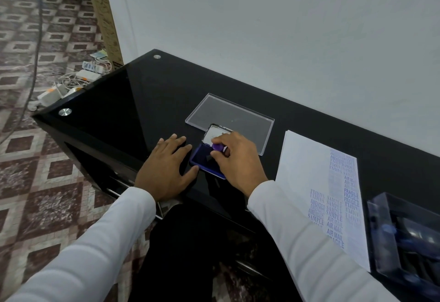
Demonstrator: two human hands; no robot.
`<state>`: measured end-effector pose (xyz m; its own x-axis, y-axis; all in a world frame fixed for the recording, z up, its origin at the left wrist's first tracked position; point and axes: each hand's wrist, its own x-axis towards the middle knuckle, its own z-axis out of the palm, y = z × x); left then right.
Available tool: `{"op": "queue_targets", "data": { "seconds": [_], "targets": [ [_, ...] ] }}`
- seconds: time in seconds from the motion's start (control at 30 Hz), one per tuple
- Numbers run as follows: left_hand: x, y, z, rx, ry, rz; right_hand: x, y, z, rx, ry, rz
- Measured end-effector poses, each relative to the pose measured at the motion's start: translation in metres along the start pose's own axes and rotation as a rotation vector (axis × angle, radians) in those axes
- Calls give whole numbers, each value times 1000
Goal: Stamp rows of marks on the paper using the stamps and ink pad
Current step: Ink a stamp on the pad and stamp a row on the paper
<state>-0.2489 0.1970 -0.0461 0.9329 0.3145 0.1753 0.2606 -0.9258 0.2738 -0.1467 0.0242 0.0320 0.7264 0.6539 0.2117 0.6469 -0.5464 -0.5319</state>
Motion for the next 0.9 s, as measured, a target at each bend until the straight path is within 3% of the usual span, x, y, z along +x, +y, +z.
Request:
{"op": "queue_targets", "data": {
  "seconds": [0.9],
  "targets": [
    [1, 1, -1, 1, -18, -9, 2, -6, -4, -15, -48, 13]
  ]
}}
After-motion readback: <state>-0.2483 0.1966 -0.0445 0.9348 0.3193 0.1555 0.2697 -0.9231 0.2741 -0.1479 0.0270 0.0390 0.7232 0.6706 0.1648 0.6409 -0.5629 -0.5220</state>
